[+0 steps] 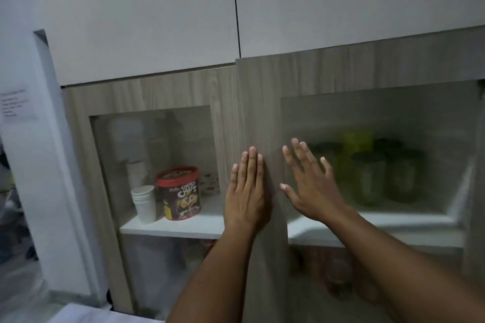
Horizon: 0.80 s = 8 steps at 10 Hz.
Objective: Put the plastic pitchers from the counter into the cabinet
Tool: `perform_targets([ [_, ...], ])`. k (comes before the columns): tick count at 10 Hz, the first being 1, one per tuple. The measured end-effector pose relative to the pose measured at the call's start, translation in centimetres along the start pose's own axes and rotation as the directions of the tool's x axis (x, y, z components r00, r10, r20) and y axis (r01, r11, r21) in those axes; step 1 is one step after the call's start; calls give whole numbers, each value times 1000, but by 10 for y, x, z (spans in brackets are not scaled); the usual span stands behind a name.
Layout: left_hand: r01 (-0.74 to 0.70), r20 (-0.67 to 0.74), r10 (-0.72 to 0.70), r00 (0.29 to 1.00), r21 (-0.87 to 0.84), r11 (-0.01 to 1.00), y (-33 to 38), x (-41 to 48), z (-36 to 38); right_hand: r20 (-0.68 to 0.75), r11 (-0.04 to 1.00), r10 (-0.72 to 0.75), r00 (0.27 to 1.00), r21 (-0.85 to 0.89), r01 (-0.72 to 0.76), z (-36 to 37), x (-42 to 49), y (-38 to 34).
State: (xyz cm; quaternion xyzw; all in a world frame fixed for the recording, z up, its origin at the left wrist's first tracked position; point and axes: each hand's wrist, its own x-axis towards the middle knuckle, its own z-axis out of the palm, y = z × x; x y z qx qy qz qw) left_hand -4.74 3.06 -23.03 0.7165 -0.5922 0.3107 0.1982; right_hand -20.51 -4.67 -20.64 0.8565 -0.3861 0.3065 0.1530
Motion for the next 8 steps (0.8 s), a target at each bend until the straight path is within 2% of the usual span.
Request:
perform_targets([
  [3, 54, 130, -55, 990, 8, 999, -1, 41, 47, 64, 996, 0, 998, -87, 6, 43, 43, 27],
  [5, 56, 120, -52, 991, -22, 998, 0, 44, 58, 24, 995, -8, 1000, -96, 10, 57, 47, 31],
  [7, 51, 204, -30, 979, -100, 994, -3, 45, 43, 139, 998, -3, 990, -56, 11, 32, 42, 28],
  [8, 33, 280, 8, 960, -141, 989, -2, 44, 25, 241, 1000, 15, 970, -13, -12, 9, 43, 23],
])
